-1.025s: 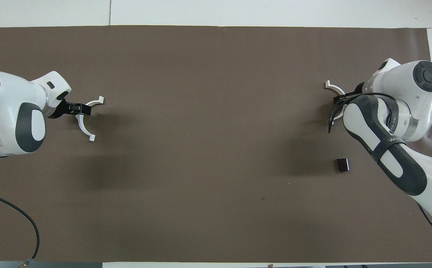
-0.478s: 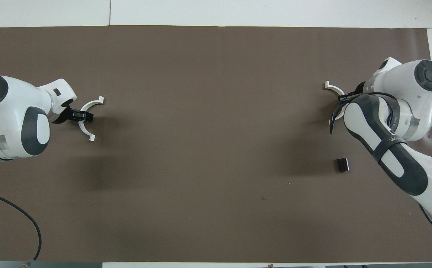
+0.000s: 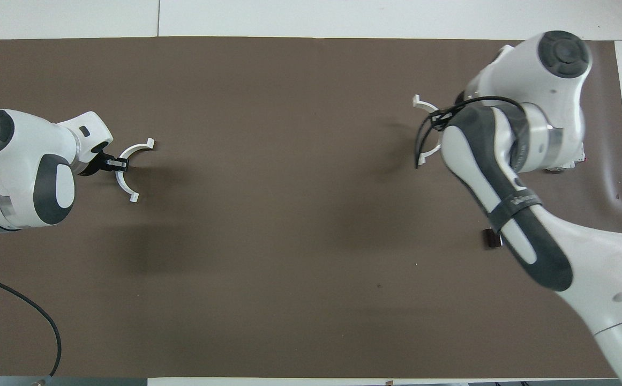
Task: Assemble drain pipe with both arms
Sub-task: 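Carry the white half-ring with the right gripper to table center, release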
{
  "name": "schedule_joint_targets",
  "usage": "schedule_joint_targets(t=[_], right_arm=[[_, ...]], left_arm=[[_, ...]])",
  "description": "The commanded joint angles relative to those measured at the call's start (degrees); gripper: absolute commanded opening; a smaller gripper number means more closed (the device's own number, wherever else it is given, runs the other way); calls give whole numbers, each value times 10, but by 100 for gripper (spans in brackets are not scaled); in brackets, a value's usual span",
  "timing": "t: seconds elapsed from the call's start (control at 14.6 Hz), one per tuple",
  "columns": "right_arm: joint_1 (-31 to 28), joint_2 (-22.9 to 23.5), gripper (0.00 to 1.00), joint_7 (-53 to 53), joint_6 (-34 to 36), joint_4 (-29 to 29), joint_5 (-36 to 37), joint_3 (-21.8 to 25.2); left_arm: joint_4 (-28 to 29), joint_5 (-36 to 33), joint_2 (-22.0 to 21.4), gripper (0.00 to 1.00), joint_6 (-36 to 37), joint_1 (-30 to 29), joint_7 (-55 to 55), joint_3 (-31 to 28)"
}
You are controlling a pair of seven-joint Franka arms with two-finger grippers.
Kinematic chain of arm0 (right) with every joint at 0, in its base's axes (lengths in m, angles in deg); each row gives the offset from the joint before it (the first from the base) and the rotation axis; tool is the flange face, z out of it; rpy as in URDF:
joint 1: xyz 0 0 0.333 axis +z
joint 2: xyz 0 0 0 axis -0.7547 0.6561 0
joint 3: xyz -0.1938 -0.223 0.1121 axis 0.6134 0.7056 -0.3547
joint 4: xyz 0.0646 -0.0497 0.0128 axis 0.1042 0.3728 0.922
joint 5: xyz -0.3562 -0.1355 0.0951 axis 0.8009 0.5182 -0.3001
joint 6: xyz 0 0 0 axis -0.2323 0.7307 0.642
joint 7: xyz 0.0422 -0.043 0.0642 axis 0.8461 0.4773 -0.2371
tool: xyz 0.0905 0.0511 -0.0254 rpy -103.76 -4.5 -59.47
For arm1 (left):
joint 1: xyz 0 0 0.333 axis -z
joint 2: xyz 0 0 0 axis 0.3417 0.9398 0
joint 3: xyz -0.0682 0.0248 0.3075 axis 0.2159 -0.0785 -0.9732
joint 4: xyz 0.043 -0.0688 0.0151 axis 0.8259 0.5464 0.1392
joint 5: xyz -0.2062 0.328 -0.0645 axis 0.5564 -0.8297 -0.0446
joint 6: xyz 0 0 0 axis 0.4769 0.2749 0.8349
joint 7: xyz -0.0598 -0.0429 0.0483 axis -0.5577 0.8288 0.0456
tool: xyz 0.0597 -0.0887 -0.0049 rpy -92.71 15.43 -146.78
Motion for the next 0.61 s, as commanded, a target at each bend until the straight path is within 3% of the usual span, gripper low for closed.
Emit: schedule_joint_targets(t=[0.0, 0.27, 0.55], right_arm=[[83, 50, 9, 107, -17, -34, 16, 2], [146, 75, 9, 170, -44, -38, 23, 2], [151, 75, 10, 169, -58, -14, 56, 1]], left_arm=[[12, -8, -16, 0, -13, 5, -1, -7], [9, -8, -54, 0, 44, -1, 4, -10], [-26, -12, -74, 0, 134, -3, 38, -15]])
